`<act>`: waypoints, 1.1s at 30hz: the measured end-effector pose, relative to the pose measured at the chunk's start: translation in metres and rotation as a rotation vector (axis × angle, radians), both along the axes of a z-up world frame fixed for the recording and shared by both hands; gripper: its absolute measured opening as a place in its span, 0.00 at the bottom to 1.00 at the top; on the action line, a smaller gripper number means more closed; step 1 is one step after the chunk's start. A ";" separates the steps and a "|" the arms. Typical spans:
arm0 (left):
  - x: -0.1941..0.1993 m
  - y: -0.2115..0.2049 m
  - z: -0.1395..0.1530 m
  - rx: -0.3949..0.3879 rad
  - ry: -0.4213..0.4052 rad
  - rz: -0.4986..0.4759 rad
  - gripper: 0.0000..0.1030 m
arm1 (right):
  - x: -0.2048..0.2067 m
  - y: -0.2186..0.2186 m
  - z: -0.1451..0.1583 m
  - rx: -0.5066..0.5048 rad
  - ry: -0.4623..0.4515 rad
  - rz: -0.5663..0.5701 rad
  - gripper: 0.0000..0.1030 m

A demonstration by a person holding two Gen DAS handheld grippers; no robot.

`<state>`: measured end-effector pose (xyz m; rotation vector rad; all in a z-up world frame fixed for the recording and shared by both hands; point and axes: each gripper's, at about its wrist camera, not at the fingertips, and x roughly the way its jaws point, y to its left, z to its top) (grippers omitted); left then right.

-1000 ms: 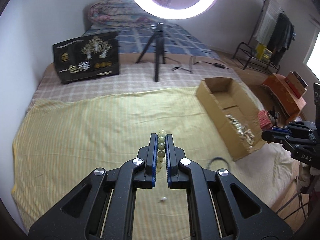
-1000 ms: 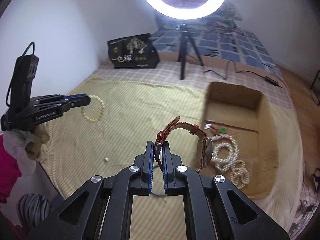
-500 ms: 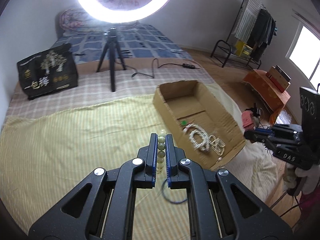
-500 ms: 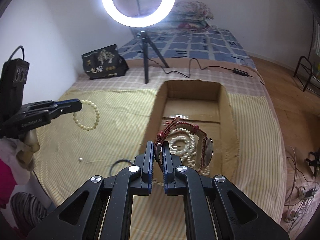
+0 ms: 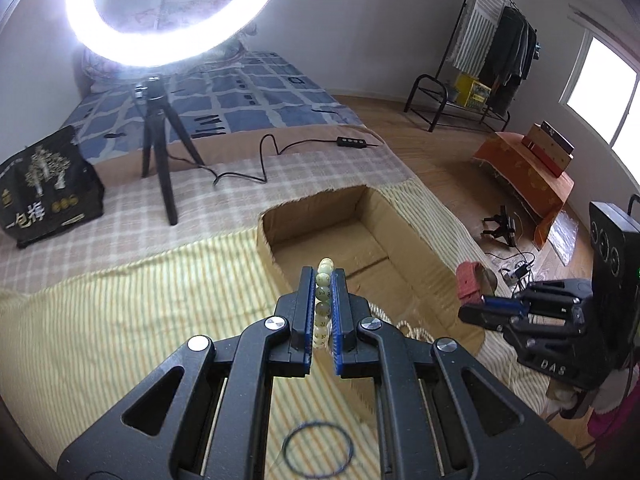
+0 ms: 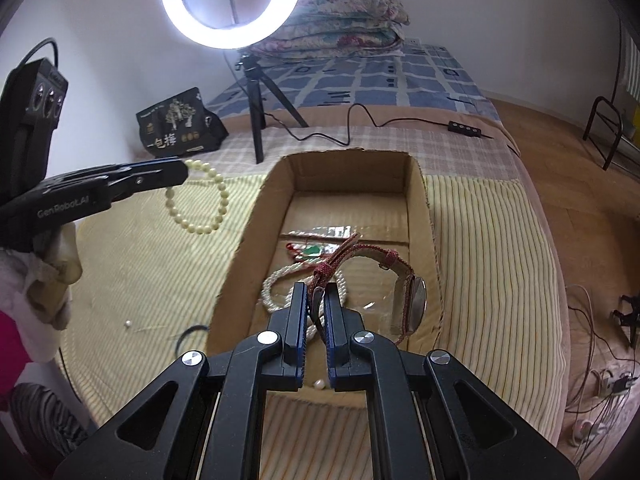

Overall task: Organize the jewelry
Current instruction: 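Carry bead bracelet with left gripper while right gripper carries watch over box, then lower bracelet into box and open left gripper while right gripper releases watch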

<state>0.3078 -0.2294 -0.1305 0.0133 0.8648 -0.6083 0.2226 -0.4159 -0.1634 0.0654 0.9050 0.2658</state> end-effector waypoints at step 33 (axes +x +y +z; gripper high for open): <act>0.074 -0.045 -0.046 0.034 0.066 0.034 0.05 | 0.065 -0.006 -0.039 0.002 0.064 0.006 0.17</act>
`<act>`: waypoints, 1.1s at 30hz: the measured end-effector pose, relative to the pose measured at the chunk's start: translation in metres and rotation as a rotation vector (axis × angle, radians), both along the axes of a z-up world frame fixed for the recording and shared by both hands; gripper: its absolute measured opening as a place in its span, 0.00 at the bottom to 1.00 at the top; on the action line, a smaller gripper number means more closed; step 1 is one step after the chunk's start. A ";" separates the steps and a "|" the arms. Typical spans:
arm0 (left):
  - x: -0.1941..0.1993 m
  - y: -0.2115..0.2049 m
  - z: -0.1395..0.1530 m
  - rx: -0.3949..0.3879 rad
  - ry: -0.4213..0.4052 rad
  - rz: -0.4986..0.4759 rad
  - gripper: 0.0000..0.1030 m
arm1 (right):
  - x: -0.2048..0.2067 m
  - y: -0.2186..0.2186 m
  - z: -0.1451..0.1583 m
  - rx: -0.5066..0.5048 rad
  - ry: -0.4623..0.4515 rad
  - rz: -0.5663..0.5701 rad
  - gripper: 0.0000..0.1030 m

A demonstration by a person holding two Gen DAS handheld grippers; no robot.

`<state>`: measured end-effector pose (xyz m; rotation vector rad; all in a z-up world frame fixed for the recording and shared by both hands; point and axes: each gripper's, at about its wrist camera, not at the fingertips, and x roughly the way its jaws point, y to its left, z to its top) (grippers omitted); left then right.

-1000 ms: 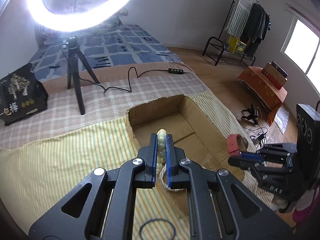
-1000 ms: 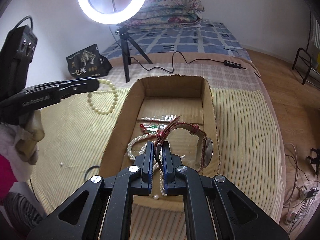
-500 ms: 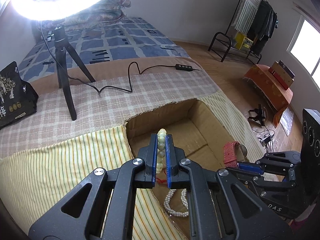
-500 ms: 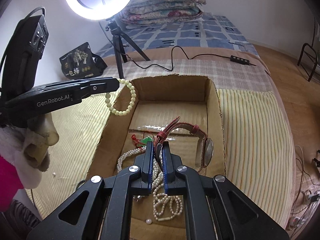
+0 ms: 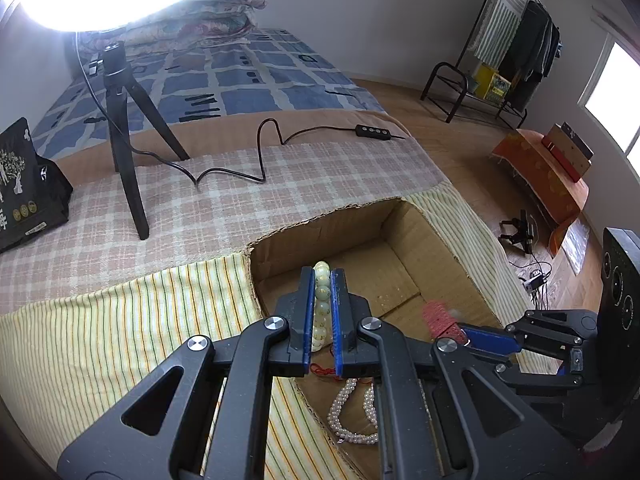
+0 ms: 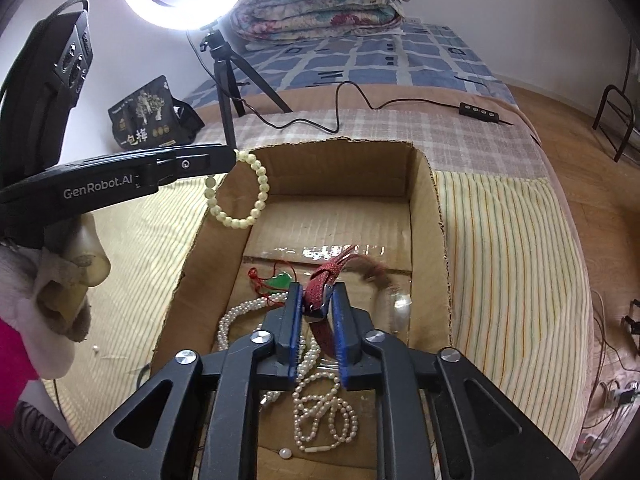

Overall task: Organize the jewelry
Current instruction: 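Lower bracelet into box and open left gripper while right gripper releases watch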

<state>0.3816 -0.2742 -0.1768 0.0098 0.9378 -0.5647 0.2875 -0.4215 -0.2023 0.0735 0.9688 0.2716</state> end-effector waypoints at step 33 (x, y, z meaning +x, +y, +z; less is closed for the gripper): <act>-0.060 0.048 0.074 0.007 -0.118 0.022 0.05 | -0.055 0.037 0.062 -0.046 -0.107 0.009 0.34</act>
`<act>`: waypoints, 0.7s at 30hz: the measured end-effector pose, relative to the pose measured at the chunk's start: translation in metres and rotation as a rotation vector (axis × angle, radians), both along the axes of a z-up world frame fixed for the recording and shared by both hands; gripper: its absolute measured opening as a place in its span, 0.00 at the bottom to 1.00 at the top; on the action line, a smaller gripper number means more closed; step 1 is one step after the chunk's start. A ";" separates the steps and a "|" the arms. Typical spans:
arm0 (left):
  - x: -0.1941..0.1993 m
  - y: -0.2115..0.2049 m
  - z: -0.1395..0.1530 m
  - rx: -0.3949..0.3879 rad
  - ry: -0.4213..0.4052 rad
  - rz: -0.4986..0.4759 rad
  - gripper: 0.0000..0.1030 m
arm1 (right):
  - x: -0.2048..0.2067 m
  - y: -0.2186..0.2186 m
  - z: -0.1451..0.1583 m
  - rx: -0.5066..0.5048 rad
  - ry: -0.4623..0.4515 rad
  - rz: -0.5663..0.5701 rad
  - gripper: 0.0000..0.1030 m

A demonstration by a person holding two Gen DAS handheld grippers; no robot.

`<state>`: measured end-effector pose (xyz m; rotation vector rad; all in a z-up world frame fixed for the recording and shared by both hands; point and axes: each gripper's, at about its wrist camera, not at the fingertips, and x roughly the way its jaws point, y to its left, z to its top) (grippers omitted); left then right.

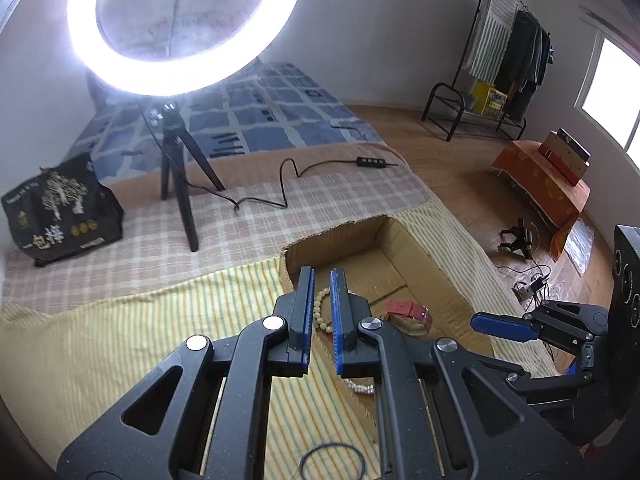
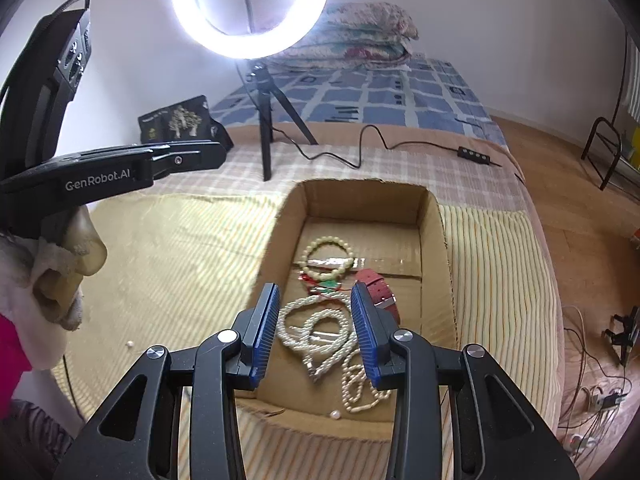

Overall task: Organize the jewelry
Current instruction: 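Lower bracelet into box and open left gripper while right gripper releases watch, then withdraw both grippers from box and move toward pearl earring and blue bangle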

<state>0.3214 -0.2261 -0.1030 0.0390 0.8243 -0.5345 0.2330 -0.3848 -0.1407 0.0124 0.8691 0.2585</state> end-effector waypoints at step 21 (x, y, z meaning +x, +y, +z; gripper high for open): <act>-0.136 0.070 0.067 0.016 -0.214 -0.023 0.09 | -0.092 0.032 0.054 -0.067 -0.142 -0.055 0.69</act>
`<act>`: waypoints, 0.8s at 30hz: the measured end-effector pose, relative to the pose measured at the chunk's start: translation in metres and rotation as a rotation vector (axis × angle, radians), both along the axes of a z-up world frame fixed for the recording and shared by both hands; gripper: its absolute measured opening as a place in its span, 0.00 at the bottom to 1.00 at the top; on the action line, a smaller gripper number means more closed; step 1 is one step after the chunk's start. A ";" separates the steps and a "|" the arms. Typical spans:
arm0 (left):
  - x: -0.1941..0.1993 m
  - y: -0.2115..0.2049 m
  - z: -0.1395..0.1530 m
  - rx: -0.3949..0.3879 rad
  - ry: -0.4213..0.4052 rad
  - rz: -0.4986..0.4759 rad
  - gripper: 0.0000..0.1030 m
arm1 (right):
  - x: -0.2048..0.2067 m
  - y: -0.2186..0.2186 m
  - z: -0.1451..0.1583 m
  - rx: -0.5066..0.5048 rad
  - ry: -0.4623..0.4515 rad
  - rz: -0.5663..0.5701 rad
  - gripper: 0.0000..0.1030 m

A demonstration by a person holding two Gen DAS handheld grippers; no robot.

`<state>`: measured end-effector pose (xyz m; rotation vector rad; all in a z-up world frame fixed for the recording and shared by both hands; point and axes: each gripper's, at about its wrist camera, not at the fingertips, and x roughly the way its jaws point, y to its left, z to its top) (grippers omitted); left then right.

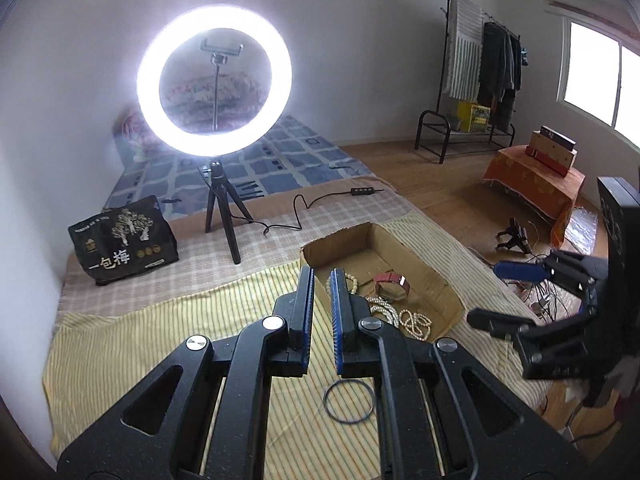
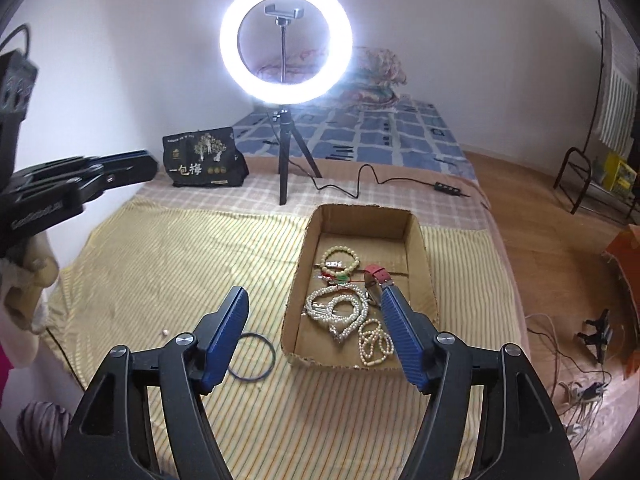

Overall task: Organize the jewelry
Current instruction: 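Withdraw both grippers from box and move toward pearl earring and blue bangle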

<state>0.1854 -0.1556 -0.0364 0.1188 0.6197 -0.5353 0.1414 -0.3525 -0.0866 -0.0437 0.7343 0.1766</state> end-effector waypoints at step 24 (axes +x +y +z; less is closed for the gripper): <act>-0.060 0.091 -0.037 0.021 -0.003 0.087 0.53 | -0.048 0.013 -0.039 -0.050 0.015 -0.075 0.77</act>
